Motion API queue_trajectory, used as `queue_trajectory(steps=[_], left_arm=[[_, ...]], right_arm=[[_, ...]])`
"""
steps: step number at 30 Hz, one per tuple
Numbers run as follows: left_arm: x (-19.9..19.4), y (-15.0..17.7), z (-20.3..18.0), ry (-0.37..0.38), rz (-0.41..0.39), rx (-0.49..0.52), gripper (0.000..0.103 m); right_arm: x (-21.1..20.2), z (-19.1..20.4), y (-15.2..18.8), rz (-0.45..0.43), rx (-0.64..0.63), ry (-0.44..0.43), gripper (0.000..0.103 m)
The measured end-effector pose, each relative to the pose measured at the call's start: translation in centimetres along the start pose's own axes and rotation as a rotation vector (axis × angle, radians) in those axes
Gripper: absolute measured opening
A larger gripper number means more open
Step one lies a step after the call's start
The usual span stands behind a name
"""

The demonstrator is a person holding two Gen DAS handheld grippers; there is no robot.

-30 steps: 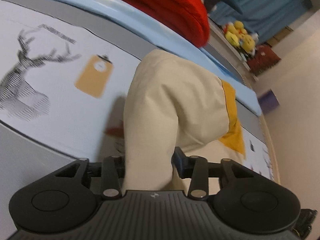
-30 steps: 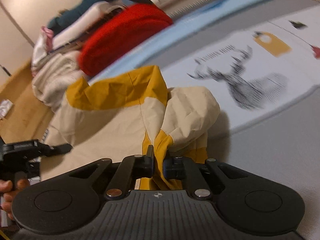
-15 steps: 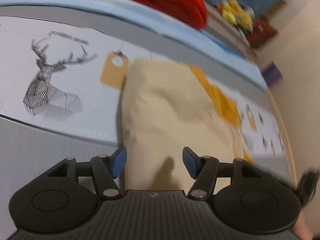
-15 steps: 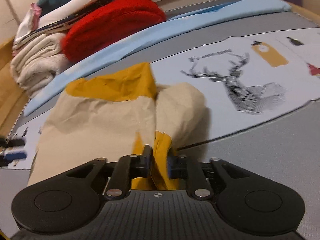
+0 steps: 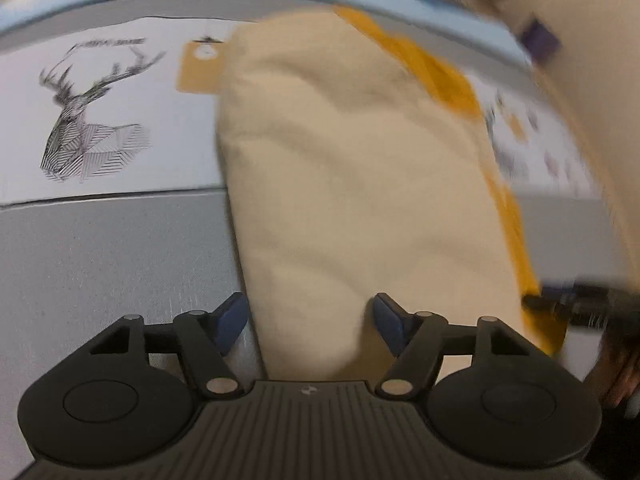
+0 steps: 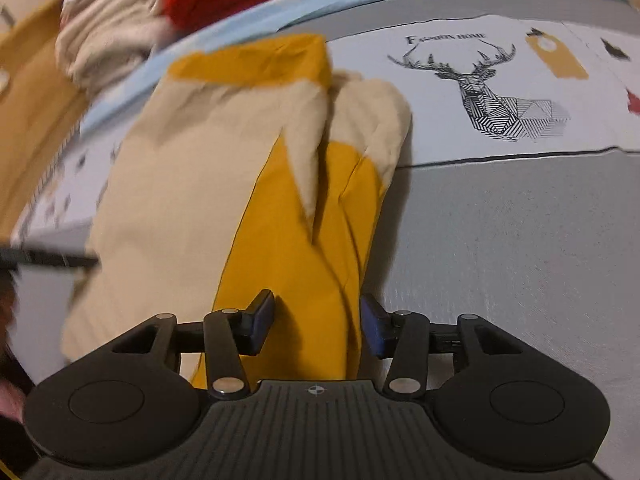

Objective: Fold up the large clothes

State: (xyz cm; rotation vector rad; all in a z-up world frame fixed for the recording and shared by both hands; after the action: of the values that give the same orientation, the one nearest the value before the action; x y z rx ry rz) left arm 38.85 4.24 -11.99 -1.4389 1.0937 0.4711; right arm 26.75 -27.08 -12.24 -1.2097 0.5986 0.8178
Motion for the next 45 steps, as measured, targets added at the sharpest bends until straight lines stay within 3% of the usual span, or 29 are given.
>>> queue_trajectory(steps=[1,3,5,7,10,13,17,19,22,25,28,31,32,34,36,38,45], left_arm=[[0.3,0.7,-0.3,-0.048,0.016,0.038,0.087],[-0.6,1.5,-0.8,-0.103,-0.005,0.049,0.088],[-2.8,1.5,-1.7,-0.161,-0.072,0.058,0.087],[-5.6,1.7,-3.0,-0.231,-0.176,0.088,0.09],[-9.8,2.7,-5.1,-0.276,-0.283,0.1,0.097],[-13.7,3.8,-7.3,-0.3,-0.372,0.105,0.102],[-17.5,5.0,-9.2,-0.272,-0.425,0.044,0.102],[-19.0,6.0,-10.0,-0.265,-0.442,0.025,0.102],[-20.7,7.7,-11.1,-0.265,-0.456,0.014,0.102],[-21.9,9.8,-11.8,-0.26,-0.47,0.002,0.102],[-22.6,12.6,-12.5,-0.27,-0.496,-0.005,0.102],[-21.9,16.7,-12.9,-0.257,-0.582,-0.015,0.102],[-21.1,17.7,-13.0,-0.259,-0.562,-0.003,0.102],[-19.8,18.0,-13.2,-0.264,-0.481,-0.021,0.102],[-19.7,17.5,-13.6,-0.24,-0.53,-0.009,0.102],[-19.3,17.3,-14.2,-0.275,-0.558,0.077,0.102],[-17.6,17.6,-14.1,-0.242,-0.476,0.04,0.102]], right_arm=[[0.3,0.0,0.6,0.03,-0.022,0.018,0.052],[0.6,0.3,1.7,0.071,-0.074,0.055,0.054],[-0.3,0.8,1.8,0.043,-0.117,0.098,0.055],[-2.9,1.8,0.8,-0.071,-0.174,0.151,0.048],[-8.3,4.1,-1.2,-0.298,-0.211,0.186,0.048],[-13.5,6.2,-1.7,-0.459,-0.197,0.194,0.051],[-18.7,8.8,0.1,-0.583,-0.209,0.215,0.088],[-20.6,9.7,1.3,-0.613,-0.215,0.214,0.091],[-22.5,10.6,4.2,-0.634,-0.208,0.221,0.1],[-23.5,11.1,6.6,-0.643,-0.218,0.224,0.102],[-23.7,11.8,9.1,-0.61,-0.206,0.232,0.102],[-22.6,11.7,11.2,-0.556,-0.164,0.24,0.102],[-22.1,11.6,11.7,-0.52,-0.153,0.254,0.102],[-21.5,11.7,11.9,-0.499,-0.14,0.253,0.102],[-20.9,11.9,12.1,-0.494,-0.163,0.257,0.102],[-20.3,12.1,12.2,-0.475,-0.179,0.275,0.102],[-19.4,11.8,12.5,-0.442,-0.177,0.279,0.102]])
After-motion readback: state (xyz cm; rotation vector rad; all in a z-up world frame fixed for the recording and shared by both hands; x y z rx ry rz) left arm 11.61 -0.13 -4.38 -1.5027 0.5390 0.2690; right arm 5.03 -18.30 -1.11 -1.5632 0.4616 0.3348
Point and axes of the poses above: each gripper's, at about its wrist camera, not at the fingertips, and x roughly the way its jaws point, z to its left, y to its underside, the point moved 4 cm from there along x, roughly the way its jaws point, and after that the axes turned 11 degrees about -z, right-handed, at the moved point
